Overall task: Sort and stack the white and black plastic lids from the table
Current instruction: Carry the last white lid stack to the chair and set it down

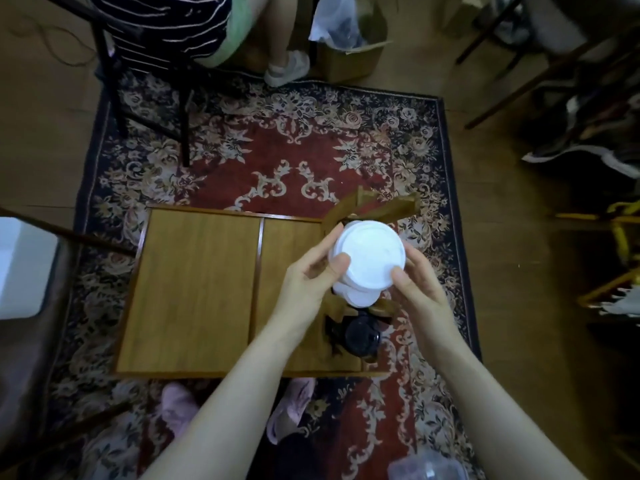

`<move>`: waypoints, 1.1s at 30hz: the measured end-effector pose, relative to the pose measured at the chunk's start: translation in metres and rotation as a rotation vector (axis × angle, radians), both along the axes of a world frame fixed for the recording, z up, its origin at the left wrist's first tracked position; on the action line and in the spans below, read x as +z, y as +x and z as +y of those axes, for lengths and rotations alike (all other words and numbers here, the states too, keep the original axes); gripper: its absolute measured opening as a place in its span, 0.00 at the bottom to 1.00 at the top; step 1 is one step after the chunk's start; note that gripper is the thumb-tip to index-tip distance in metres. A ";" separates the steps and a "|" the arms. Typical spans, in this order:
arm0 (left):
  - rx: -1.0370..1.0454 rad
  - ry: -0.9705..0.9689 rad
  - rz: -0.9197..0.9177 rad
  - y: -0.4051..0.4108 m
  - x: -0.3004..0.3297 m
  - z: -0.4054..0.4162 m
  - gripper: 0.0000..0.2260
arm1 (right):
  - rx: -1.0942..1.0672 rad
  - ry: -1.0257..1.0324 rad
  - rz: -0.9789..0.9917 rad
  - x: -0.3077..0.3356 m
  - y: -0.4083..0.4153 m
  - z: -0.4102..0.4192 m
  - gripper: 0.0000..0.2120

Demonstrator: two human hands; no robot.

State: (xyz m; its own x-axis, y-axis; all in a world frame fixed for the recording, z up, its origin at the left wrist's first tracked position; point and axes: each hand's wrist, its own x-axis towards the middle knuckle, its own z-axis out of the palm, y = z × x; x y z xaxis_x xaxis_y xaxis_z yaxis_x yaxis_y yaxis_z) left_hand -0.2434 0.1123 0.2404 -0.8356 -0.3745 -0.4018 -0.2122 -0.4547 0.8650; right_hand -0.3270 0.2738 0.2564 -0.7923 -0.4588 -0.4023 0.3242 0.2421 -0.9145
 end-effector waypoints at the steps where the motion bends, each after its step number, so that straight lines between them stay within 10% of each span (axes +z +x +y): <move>1: 0.004 -0.003 0.017 -0.011 -0.001 0.002 0.17 | -0.012 -0.007 0.007 0.000 -0.010 0.002 0.21; 28: 0.075 0.106 -0.248 -0.105 -0.100 0.012 0.34 | -0.051 0.102 -0.279 -0.089 -0.125 0.001 0.29; 33: 0.069 0.207 -0.307 -0.114 -0.113 0.007 0.24 | -0.055 0.113 -0.411 -0.113 -0.135 -0.003 0.27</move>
State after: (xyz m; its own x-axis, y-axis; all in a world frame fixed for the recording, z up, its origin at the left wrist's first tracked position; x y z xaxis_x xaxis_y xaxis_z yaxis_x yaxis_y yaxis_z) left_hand -0.3574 0.1196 0.1273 -0.6403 -0.3102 -0.7027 -0.4101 -0.6355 0.6542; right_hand -0.4618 0.2713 0.1439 -0.5780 -0.3554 -0.7346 0.6710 0.3053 -0.6757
